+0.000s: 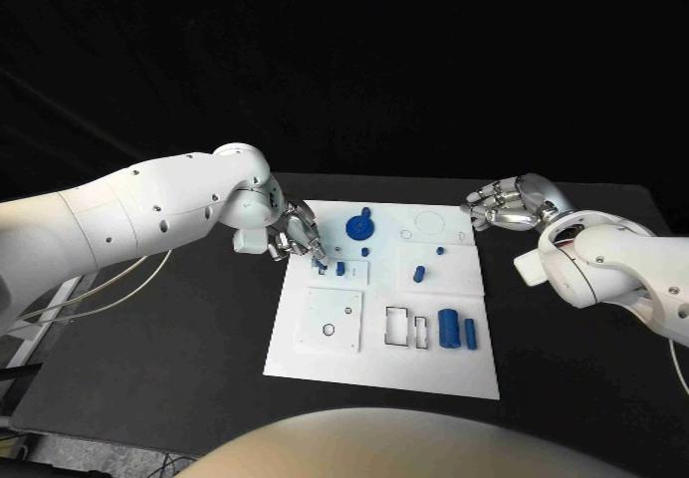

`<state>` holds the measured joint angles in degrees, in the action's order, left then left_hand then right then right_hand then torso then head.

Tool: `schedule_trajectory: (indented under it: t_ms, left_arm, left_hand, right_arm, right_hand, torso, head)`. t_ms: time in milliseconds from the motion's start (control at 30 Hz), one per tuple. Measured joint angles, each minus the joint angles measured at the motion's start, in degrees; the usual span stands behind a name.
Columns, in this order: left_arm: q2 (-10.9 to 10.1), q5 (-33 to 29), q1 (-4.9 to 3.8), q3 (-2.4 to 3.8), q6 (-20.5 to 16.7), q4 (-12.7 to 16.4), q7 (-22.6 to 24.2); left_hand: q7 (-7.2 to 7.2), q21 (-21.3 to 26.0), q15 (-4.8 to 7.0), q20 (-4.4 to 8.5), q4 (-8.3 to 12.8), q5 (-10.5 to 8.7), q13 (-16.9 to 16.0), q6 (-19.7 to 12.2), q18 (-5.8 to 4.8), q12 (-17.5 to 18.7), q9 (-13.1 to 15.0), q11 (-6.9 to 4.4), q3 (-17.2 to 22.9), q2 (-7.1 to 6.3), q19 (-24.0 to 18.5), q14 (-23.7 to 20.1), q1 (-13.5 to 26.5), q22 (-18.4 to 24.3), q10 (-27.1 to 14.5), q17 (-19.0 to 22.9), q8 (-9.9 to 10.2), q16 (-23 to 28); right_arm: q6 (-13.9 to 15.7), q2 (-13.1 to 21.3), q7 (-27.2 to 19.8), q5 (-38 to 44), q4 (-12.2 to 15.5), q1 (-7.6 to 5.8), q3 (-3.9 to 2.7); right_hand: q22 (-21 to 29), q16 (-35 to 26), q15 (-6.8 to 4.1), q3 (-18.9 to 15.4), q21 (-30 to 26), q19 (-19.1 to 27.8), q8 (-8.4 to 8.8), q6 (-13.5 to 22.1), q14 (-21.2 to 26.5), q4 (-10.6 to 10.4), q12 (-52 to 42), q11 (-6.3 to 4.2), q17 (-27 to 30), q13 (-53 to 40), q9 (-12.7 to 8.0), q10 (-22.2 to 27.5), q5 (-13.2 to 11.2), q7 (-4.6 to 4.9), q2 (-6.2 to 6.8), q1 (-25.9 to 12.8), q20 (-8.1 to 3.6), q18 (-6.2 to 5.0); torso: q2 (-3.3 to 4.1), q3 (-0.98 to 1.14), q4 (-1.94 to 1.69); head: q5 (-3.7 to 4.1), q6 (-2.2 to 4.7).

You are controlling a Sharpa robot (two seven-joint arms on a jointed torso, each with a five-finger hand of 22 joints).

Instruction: Assemble the parts on the task board

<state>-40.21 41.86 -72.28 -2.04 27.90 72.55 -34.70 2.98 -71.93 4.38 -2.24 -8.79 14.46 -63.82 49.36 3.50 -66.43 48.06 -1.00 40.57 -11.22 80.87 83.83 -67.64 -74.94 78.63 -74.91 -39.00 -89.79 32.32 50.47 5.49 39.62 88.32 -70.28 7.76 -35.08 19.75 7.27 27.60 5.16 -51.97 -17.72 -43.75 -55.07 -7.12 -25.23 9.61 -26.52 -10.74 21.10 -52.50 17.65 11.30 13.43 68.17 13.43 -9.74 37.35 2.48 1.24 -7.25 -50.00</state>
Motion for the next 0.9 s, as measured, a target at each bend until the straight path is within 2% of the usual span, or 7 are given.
schedule_trajectory:
  t_ms: [233,600,900]
  left_arm:
    - [1.1,3.6,-0.17,-0.13,-0.4,-0.1,0.1]
    - [2.5,9.7,-0.22,-0.91,-1.5,0.2,0.1]
    - [3.2,11.4,-0.22,-1.11,-1.9,0.0,-0.2]
  left_hand:
    - [0.32,-0.4,-0.21,0.00,0.7,2.10,-0.6,0.1,0.00,-0.6,0.0,0.00,-0.6,0.23,0.0,0.2,0.2,0.0,0.0,0.0,0.3,0.0]
    - [0.51,-0.8,-0.21,0.00,0.9,3.21,-0.9,0.3,0.00,-0.8,0.0,0.00,-0.8,0.23,0.0,0.2,0.2,0.0,0.0,0.0,0.7,0.0]
    - [0.51,-1.0,-0.21,0.00,0.9,3.25,-0.9,0.3,0.00,-0.8,0.0,0.00,-0.8,0.23,0.0,0.2,0.2,0.0,0.0,0.0,0.9,0.0]
  right_arm:
    - [0.0,0.0,0.0,0.0,0.0,0.01,0.01]
    - [0.0,-0.1,0.0,0.0,0.0,0.02,0.01]
    - [0.0,-0.1,0.0,0.0,0.0,0.02,0.01]
  right_hand:
    - [0.1,0.0,0.00,0.0,0.0,0.0,0.00,0.0,0.0,0.0,0.0,0.00,0.1,0.0,0.0,0.0,0.3,0.00,0.00,0.0,0.00,0.00]
    - [0.1,0.0,0.00,-0.2,0.0,0.0,0.00,0.0,0.0,0.2,0.0,0.00,0.1,0.1,0.0,0.0,0.3,0.00,0.00,0.0,0.00,0.00]
    - [0.1,0.0,0.00,-0.2,0.0,0.0,0.00,0.0,0.0,0.2,0.0,0.00,0.1,0.1,0.0,0.0,0.3,0.00,0.00,0.0,0.00,0.00]
  torso:
    - [0.00,-0.02,-0.03]
    - [0.01,-0.03,-0.06]
    - [0.04,-0.04,-0.05]
  head:
    - [-0.07,0.00]
    - [-0.21,0.00]
    - [-0.31,0.00]
